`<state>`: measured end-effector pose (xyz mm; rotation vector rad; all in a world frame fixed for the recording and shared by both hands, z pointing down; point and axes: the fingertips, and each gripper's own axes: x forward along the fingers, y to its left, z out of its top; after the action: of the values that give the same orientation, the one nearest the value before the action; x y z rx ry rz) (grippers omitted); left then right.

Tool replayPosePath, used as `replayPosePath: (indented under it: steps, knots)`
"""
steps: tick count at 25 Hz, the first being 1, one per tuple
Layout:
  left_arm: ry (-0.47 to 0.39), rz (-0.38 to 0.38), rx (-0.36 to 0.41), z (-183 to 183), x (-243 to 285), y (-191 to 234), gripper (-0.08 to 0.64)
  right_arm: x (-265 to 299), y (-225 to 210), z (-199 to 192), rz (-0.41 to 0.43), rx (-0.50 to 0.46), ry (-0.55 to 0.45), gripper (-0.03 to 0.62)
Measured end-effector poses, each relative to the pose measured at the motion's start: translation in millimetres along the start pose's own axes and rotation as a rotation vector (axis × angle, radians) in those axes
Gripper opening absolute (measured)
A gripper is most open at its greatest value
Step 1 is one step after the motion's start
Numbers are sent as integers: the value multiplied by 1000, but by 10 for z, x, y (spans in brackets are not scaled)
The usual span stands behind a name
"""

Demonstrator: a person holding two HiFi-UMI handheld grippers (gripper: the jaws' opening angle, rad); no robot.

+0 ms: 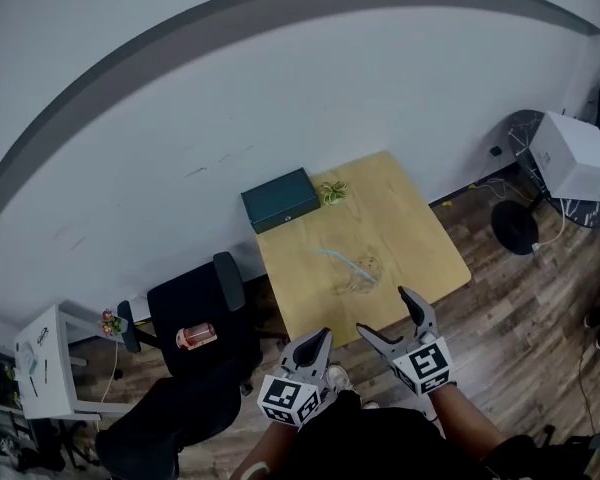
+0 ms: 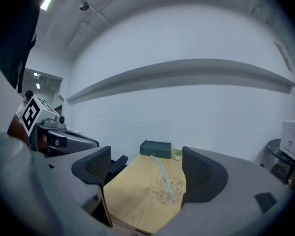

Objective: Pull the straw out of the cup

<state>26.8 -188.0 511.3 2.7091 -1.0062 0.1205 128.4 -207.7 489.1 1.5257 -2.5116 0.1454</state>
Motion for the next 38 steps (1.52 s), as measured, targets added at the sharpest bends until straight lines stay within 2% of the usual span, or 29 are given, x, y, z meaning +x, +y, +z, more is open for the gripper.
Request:
replayPosePath:
  steps: [10,17,24,33,38]
  knots:
    - [-22,64,-23,205,152,701,18,837,-133,152,43,-42,26,439]
    - [-14,100,-37,181,210,1011,18,1235,-250,142,66,-68,55,431]
    - [-28,196,-64,228,371,1243,18,1569,-411,-192,135,-79,147,416]
    - [-32,276,-91,190,542,1257,18,1784,-547,-627,234,-100,249,400]
    - [-31,336,-117,88,509,1307,18,1894,-558,-827,283,-120,289,326]
